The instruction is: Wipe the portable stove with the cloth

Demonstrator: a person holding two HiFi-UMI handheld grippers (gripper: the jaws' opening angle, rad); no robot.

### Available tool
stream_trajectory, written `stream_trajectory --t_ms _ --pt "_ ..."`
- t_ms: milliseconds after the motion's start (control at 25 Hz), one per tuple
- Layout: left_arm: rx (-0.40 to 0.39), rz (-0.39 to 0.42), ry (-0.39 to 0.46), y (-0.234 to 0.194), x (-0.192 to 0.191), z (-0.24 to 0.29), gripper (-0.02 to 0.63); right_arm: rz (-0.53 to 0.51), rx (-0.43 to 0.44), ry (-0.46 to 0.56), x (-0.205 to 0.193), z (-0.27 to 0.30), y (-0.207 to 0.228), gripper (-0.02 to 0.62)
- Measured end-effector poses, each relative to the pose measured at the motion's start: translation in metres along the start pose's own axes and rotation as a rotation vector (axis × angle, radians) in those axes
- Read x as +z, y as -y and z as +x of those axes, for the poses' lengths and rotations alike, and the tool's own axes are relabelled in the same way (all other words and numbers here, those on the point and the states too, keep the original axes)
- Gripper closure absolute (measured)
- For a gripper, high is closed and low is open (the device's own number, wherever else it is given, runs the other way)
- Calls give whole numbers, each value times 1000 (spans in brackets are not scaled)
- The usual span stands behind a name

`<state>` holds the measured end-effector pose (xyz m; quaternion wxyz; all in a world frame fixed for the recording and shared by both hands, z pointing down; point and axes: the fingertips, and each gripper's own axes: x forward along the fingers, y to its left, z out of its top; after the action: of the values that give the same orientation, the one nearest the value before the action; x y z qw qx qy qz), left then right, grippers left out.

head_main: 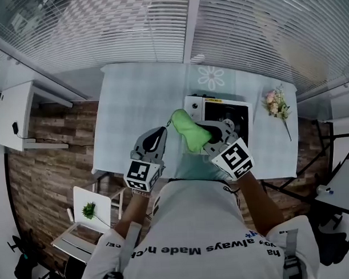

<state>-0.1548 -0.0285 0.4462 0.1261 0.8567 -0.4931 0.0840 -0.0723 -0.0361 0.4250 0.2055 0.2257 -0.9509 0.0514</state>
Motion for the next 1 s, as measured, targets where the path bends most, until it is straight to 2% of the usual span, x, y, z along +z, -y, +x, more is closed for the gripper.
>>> stream_trajectory --t_ms 200,320,640,1000 --pt "-40 40 99 24 55 5 594 13 -195 131 34 -54 32 569" --pt "-62 60 149 37 83 5 594 10 -261 204 54 -80 38 569" --pt "-111 63 236 65 136 1 594 37 -360 311 94 -137 37 569" --pt "-164 86 284 91 164 -1 594 44 -418 336 108 -172 41 569"
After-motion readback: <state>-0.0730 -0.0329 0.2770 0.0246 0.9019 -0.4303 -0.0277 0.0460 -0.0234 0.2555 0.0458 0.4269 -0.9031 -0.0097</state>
